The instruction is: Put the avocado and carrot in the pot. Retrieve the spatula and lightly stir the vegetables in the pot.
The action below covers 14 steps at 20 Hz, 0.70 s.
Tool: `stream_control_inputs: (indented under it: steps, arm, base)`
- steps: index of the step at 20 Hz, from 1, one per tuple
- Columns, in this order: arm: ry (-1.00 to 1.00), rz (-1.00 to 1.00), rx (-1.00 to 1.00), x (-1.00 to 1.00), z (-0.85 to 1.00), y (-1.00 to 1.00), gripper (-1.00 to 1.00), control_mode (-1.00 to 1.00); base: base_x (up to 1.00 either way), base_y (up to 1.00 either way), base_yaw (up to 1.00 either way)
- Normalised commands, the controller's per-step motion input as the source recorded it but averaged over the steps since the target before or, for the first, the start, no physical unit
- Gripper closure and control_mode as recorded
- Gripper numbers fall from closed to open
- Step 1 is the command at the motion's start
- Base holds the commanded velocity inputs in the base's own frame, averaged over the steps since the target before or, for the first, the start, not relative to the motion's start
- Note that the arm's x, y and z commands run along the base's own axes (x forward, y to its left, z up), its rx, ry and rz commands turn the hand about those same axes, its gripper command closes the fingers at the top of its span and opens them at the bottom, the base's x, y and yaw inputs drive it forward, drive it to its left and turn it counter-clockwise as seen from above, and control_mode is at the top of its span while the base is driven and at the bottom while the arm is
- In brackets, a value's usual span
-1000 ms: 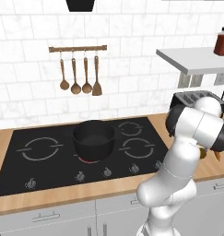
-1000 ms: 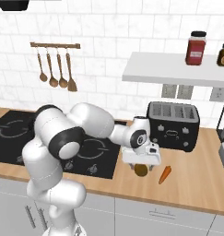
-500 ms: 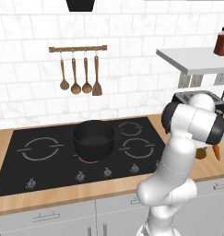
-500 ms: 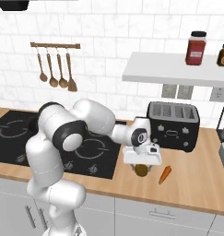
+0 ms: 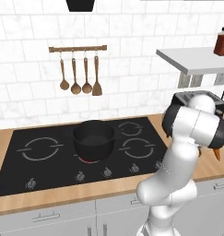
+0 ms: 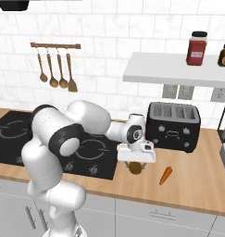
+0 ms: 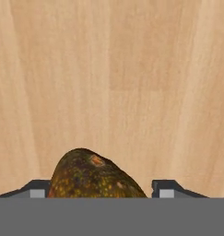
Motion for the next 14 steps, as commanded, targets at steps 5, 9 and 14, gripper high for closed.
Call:
stream_control_inputs:
  steps: [5,9,14]
  arm:
    - [-0.09,0.0,0.0,-0.18,0.13,0.5,1.0,-1.0]
    - [-0.09,0.0,0.01,-0.09,0.33,0.56,1.0,-1.0]
    - [-0.07,0.0,0.06,-0.05,0.45,0.53,1.0,-1.0]
  base:
    - [0.0,0.0,0.0]
    - [0.0,0.0,0.0]
    - [0.0,0.0,0.0]
